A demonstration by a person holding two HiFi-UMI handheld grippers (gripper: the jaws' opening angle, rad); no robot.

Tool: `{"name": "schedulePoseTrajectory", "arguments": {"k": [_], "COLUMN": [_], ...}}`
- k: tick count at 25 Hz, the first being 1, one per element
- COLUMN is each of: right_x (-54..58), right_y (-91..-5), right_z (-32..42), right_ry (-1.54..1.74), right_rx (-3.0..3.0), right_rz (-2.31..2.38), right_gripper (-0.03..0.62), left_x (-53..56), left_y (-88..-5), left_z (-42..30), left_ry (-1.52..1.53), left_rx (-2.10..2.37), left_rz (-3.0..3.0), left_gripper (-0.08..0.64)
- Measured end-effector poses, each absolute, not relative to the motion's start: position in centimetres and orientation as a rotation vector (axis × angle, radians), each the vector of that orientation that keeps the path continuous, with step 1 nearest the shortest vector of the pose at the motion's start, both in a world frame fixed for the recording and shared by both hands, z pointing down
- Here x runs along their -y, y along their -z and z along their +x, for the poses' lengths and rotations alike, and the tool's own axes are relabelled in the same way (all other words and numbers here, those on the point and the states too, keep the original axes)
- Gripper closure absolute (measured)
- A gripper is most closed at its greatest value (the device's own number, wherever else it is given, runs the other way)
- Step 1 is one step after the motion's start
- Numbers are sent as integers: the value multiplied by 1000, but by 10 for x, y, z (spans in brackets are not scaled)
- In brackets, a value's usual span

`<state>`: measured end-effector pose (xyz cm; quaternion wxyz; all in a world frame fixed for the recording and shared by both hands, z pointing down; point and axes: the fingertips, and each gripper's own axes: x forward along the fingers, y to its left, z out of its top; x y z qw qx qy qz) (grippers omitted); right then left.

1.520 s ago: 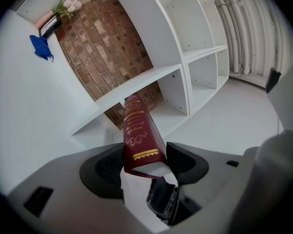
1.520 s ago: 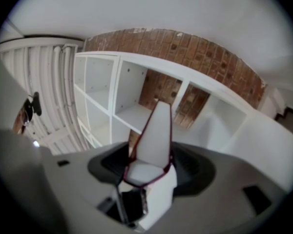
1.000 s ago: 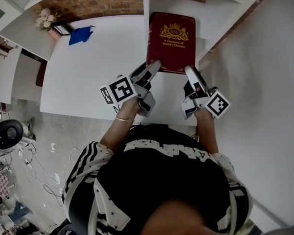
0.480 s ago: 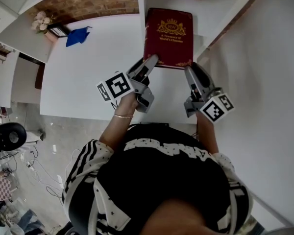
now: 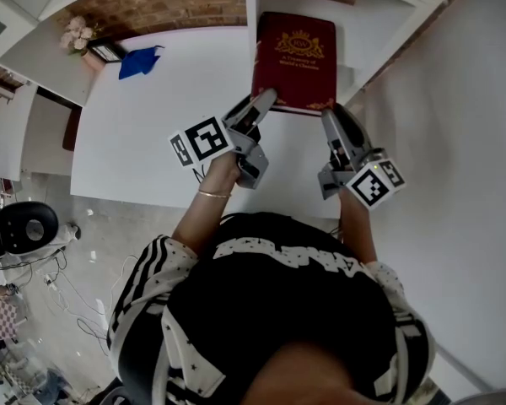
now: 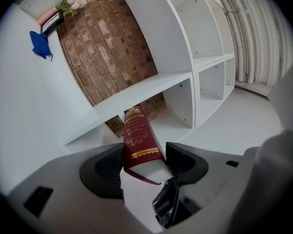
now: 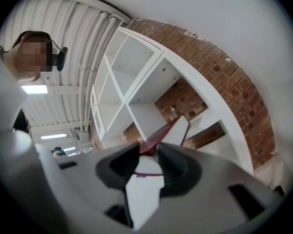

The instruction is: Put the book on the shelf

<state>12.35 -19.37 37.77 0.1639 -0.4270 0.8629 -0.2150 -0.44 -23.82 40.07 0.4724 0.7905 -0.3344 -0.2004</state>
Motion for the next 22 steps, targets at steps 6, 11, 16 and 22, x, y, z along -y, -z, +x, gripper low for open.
{"name": "schedulePoseTrajectory", "arguments": {"k": [6,11,16,22], "right_x": [197,199,202,203], "right_y": [-377,-378,-379,-380], "right_z": [124,126,128,128], "right_ry": [618,630,640,654], "right_rx": [-2456,-2448,-2437,-2428], "right_rz": [-1234,-1243,-1254,-1260], "right_gripper": [459,459,459,459], "left_x": [242,243,245,247], "left_y": [-400,-402,-403,-403], "left_z": [-3,-2,0,0], "left_ry": [491,483,471,460], "left_rx": [815,820,821,823], "left_rz": [1935,1934,1934,1931], "left_gripper": [272,270,270,270]}}
